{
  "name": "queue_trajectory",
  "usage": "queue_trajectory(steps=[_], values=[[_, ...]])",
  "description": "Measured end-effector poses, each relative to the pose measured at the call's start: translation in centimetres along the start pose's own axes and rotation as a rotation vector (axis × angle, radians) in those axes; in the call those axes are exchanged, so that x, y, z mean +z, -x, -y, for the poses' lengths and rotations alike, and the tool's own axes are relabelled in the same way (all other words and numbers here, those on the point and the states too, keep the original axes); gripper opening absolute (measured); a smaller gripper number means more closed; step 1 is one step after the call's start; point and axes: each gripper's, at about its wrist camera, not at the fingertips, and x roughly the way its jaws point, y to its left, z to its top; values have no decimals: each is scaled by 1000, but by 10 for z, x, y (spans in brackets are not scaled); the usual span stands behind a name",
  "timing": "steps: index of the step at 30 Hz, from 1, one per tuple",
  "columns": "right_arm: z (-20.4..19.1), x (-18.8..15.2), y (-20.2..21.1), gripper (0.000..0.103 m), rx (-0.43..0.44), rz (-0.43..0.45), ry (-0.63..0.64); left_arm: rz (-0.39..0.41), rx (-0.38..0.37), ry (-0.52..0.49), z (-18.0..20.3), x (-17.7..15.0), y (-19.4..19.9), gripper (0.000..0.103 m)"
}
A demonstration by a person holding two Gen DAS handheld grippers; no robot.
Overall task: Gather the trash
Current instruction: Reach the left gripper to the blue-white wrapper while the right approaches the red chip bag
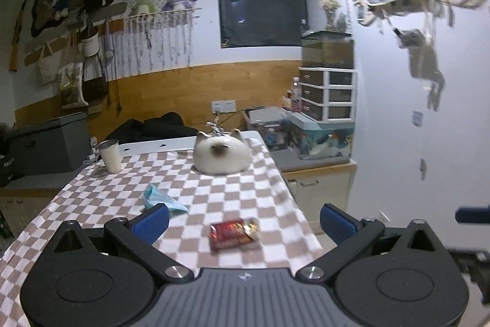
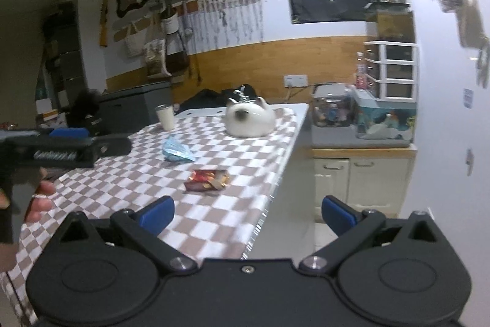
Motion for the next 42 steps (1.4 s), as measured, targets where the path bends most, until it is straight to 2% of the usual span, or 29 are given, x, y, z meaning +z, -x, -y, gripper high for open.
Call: queue_trajectory(steps=[5, 9, 13, 18, 22, 26, 31, 35, 36, 37, 42], values=[[-16, 14, -34, 103, 26, 0, 20, 4, 19, 62, -35, 13, -48, 103], [-19, 18, -59, 103, 28, 13, 32, 0, -14, 183, -67, 12, -91, 103], [-15, 16, -84, 103, 38, 0, 23, -10, 12, 270, -93, 2, -138, 103], [-10, 14, -109, 103, 40, -5, 8, -1, 11, 510, -131, -23, -190, 103], [-13, 14, -126, 103, 26, -6, 40, 16, 34, 629, -151, -41, -219, 103], [-16, 17, -144, 103, 28, 16, 62, 25, -19, 762, -170, -56, -237, 103], [-14, 28, -176, 103, 131, 7, -20, 8, -63, 883, -190, -79, -253, 102], [-17, 33, -212, 102, 224, -42, -103, 47, -109, 997, -207, -91, -257, 102], [-18, 32, -221, 98, 239, -52, -117, 63, -118, 1012, -210, -91, -258, 102], [-19, 32, -229, 94, 241, -62, -129, 80, -122, 1020, -213, -91, -258, 102], [-20, 27, -265, 88, 220, -112, -153, 146, -140, 1062, -225, -92, -265, 99]])
